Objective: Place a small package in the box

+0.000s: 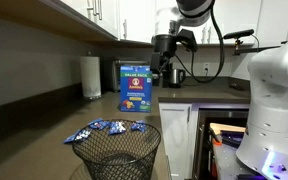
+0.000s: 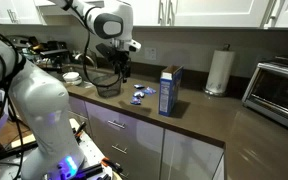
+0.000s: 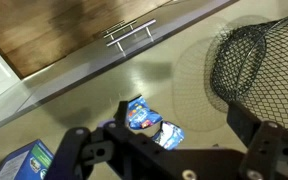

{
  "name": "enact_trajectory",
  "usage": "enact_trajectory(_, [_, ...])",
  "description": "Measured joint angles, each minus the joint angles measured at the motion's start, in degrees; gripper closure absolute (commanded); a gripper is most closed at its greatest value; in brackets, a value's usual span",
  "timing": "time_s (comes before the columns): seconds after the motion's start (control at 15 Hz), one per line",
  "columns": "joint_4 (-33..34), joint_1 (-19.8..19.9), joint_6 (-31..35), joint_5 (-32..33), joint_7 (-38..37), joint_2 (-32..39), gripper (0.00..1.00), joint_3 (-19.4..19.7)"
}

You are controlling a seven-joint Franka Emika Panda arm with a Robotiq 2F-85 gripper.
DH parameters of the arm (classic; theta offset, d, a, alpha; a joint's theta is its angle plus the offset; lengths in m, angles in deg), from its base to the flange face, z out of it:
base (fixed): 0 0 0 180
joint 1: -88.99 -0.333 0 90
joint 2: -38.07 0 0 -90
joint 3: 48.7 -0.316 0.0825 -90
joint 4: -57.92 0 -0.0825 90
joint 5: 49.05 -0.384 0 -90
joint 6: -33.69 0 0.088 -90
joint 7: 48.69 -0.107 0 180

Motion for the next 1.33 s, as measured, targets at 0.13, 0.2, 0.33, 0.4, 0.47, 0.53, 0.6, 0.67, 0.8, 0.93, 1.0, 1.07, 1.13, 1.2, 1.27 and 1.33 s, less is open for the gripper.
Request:
enact_trajectory(0.13, [0.0, 0.0, 0.0, 0.0, 0.0, 0.0, 0.0, 0.0])
enact_trajectory(0.2, [0.0, 0.0, 0.0, 0.0, 0.0, 0.0, 0.0, 0.0])
enact_trajectory(0.33, [0.0, 0.0, 0.0, 0.0, 0.0, 0.0, 0.0, 0.0])
enact_trajectory(0.4, [0.0, 0.0, 0.0, 0.0, 0.0, 0.0, 0.0, 0.0])
enact_trajectory(0.47, [0.0, 0.0, 0.0, 0.0, 0.0, 0.0, 0.0, 0.0])
enact_trajectory(0.53, [0.0, 0.0, 0.0, 0.0, 0.02, 0.09, 0.0, -0.01])
enact_trajectory(0.6, [-0.01, 0.0, 0.08, 0.0, 0.05, 0.42, 0.0, -0.06])
enact_trajectory(0.67, [-0.02, -0.01, 0.46, 0.0, 0.17, 1.12, 0.0, -0.17])
enact_trajectory(0.8, [-0.02, -0.06, 2.32, 0.0, 0.32, 3.74, 0.0, -0.69])
enact_trajectory(0.93, [0.16, -0.23, 5.0, 0.18, 0.36, 7.52, 0.0, -1.63])
enact_trajectory(1.0, [0.57, -0.26, 6.24, 0.82, 0.36, 9.7, 0.0, -2.28])
enact_trajectory(1.07, [1.28, -0.25, 7.19, 1.93, 0.28, 12.0, 0.0, -2.97])
enact_trajectory(1.13, [2.26, -0.24, 7.7, 3.54, 0.22, 14.23, 0.0, -3.58])
enact_trajectory(1.2, [3.49, -0.2, 7.88, 5.77, -0.01, 16.49, 0.0, -4.12])
enact_trajectory(1.27, [4.92, -0.05, 7.88, 8.58, -0.45, 18.77, 0.0, -4.62])
enact_trajectory(1.33, [6.42, 0.3, 7.88, 11.59, -1.11, 20.93, 0.0, -5.18])
